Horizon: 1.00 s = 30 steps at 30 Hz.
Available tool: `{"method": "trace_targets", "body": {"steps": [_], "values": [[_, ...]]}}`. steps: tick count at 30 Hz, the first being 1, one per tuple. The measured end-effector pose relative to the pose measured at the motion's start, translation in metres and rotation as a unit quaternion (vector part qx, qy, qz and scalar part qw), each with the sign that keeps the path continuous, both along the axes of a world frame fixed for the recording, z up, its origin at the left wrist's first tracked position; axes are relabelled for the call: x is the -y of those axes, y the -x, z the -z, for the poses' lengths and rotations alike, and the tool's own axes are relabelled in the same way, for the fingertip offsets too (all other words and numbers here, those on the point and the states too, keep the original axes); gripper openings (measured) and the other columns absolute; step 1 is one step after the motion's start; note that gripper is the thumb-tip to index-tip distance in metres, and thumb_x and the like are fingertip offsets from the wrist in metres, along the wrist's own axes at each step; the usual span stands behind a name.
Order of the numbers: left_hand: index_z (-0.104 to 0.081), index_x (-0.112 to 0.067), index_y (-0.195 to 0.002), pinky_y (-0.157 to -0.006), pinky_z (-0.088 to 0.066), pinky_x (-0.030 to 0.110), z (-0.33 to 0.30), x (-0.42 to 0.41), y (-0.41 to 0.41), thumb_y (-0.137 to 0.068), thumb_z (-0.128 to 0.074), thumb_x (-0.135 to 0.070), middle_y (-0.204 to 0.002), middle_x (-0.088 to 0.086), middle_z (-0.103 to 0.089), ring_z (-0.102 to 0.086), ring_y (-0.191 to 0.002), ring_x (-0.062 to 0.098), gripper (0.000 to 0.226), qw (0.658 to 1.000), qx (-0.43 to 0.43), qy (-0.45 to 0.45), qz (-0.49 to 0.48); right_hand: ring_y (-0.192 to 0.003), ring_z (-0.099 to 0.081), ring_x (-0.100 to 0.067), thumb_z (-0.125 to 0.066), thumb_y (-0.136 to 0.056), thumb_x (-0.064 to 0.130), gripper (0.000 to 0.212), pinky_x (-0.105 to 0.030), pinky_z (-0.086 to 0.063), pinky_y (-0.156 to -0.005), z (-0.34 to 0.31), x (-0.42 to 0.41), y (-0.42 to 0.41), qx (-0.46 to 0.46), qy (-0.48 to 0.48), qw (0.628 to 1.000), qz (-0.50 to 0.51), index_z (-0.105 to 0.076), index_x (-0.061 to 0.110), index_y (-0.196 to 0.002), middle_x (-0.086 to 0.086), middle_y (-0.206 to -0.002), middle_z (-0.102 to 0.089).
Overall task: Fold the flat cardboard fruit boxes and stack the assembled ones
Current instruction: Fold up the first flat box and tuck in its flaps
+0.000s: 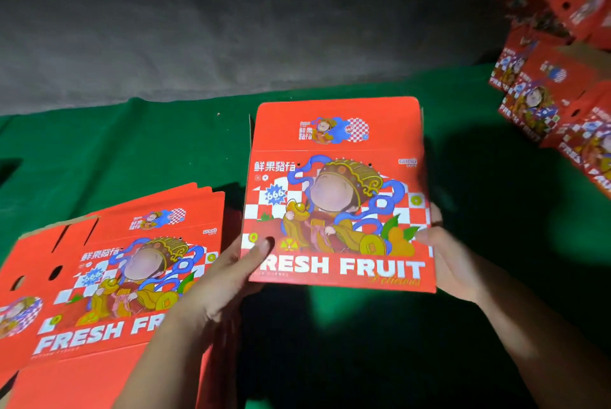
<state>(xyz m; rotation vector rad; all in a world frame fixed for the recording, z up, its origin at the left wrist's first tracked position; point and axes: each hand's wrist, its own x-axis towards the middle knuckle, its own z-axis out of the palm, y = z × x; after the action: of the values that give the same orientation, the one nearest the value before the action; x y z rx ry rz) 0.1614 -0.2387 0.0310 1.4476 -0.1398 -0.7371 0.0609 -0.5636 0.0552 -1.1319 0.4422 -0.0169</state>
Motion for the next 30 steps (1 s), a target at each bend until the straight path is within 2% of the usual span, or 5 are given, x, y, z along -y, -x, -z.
{"method": "trace_targets", "body": {"steps": [10,15,20,26,30], "values": [[-0.056,-0.012,-0.144,-0.114,-0.044,0.033,0.021,0.087,-0.014,-0.099,-0.062,-0.001,-0.137,0.003,-0.066,-0.058,-0.130,0.016,0.047,0.940,0.250,-0.181,-0.147,-0.114,-0.066,-0.001,-0.076,-0.076,-0.016,0.114,-0.021,-0.058,-0.086,0.014,0.026,-0.004,0.022,0.208,0.978,0.001,-0.015,0.042,-0.152,-0.005,-0.142,-0.054],[-0.032,-0.051,-0.153,-0.116,-0.039,0.043,0.004,0.170,0.008,-0.096,-0.055,-0.057,-0.146,-0.025,-0.055,-0.056,-0.128,-0.006,0.062,0.994,0.069,0.002,-0.086,-0.147,-0.023,-0.014,-0.096,-0.052,0.035,0.147,-0.034,-0.027,-0.117,0.045,0.009,-0.026,0.000,0.465,0.885,0.020,0.005,0.049,-0.158,0.003,-0.160,-0.016],[-0.013,-0.046,-0.160,-0.119,-0.039,0.048,0.033,0.176,0.014,-0.100,-0.049,-0.060,-0.159,-0.012,-0.044,-0.049,-0.141,0.010,0.071,0.986,0.072,0.105,-0.106,-0.141,-0.033,-0.027,-0.084,-0.044,0.044,0.136,-0.046,-0.034,-0.118,0.090,-0.014,-0.026,0.014,0.474,0.880,0.017,-0.008,0.042,-0.157,0.003,-0.151,-0.022],[-0.041,-0.025,-0.148,-0.098,-0.051,0.025,0.071,0.169,-0.043,-0.093,-0.075,-0.016,-0.128,-0.009,-0.070,-0.066,-0.122,0.017,0.066,0.954,0.207,-0.174,-0.126,-0.140,-0.034,-0.041,-0.089,-0.065,0.029,0.095,-0.050,-0.031,-0.116,0.121,-0.016,-0.104,0.048,0.519,0.848,0.096,-0.037,0.020,-0.143,-0.015,-0.155,-0.028],[-0.003,-0.011,-0.165,-0.121,-0.024,0.029,0.053,0.183,-0.118,-0.104,-0.057,-0.021,-0.167,0.016,-0.027,-0.032,-0.152,0.028,0.082,0.928,0.120,-0.246,-0.251,-0.154,-0.015,-0.042,-0.069,-0.094,0.014,0.101,-0.040,-0.022,-0.122,0.112,-0.010,-0.212,-0.165,0.482,0.858,-0.060,0.003,0.023,-0.164,-0.020,-0.169,0.007]]}}
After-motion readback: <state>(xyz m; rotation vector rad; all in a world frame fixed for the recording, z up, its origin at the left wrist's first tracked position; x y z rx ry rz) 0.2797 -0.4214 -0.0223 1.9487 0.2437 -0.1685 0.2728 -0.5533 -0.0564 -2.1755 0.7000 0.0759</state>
